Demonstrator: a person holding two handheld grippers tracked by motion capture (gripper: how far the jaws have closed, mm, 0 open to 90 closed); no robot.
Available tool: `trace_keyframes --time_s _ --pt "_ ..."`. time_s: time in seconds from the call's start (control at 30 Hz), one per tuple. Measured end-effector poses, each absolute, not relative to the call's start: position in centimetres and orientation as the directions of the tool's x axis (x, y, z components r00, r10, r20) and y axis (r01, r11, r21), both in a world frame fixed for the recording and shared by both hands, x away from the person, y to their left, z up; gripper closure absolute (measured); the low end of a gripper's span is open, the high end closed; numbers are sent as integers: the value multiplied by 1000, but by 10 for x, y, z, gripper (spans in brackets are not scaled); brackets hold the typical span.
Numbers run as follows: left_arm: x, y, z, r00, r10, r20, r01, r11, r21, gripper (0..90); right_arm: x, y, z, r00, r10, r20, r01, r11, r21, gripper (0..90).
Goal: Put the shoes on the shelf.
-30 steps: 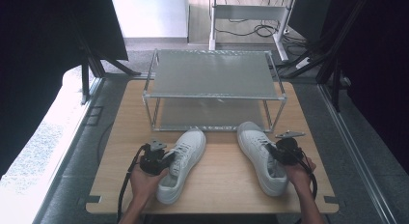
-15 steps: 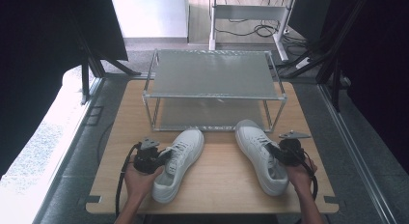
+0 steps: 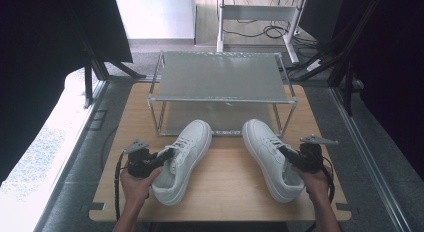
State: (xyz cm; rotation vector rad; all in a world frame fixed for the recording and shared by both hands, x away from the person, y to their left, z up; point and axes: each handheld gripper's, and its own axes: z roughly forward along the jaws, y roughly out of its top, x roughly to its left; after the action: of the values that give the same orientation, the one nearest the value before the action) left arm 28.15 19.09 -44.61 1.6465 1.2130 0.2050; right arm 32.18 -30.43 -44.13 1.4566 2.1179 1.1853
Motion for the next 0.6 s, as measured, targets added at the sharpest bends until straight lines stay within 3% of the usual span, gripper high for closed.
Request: trace_keyframes --time_s 0.6 --pt "276 203 -434 514 701 -495 569 153 808 829 310 -306 -421 -483 820 306 560 20 828 868"
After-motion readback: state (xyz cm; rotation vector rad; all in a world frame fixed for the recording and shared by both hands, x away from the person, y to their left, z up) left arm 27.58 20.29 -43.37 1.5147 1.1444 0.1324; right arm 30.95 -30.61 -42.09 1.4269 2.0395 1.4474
